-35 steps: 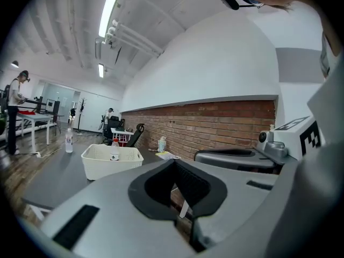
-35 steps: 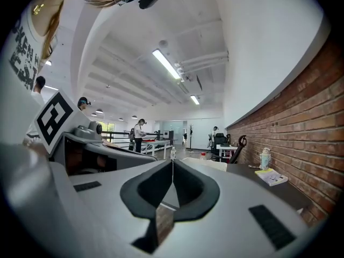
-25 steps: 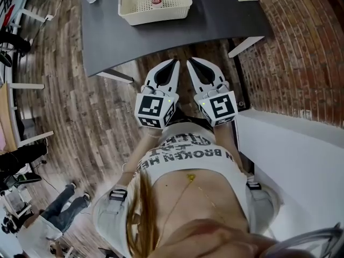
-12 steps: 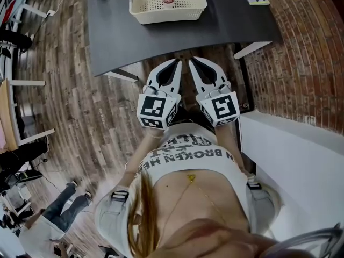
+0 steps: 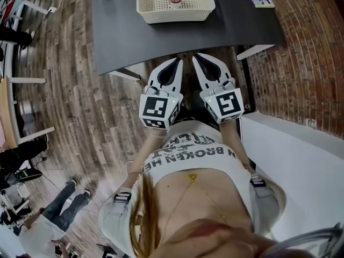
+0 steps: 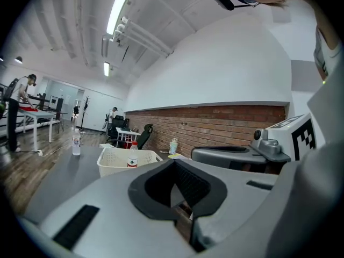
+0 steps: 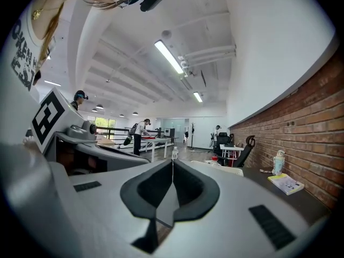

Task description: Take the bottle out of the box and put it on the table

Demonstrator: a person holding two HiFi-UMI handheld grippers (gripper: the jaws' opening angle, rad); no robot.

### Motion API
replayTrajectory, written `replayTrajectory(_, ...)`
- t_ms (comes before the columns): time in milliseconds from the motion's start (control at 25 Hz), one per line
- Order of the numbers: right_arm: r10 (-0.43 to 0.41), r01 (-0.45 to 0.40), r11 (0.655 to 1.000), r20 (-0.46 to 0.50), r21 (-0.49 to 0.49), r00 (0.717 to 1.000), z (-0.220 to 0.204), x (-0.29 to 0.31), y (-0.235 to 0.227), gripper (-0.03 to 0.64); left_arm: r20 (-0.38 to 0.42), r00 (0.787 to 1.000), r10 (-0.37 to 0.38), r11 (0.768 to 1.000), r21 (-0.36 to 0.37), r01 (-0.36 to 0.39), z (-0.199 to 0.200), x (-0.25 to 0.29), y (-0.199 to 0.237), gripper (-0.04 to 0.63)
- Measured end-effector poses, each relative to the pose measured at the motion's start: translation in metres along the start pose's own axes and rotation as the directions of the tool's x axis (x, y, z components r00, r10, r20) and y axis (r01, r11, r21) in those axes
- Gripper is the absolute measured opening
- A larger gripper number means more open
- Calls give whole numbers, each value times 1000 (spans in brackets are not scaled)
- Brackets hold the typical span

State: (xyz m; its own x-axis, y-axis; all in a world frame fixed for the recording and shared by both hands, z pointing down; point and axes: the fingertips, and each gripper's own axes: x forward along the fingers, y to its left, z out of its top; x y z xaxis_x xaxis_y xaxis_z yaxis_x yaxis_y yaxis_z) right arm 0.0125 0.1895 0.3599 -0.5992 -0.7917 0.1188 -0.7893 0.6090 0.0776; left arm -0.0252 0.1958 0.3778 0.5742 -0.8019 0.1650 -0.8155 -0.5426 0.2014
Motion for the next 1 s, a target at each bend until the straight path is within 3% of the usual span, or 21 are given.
replayTrajectory(1000,129,-130,991,20,43,991,10,116,-97,9,-12,997,81,997,9,-81,43,131,64,6)
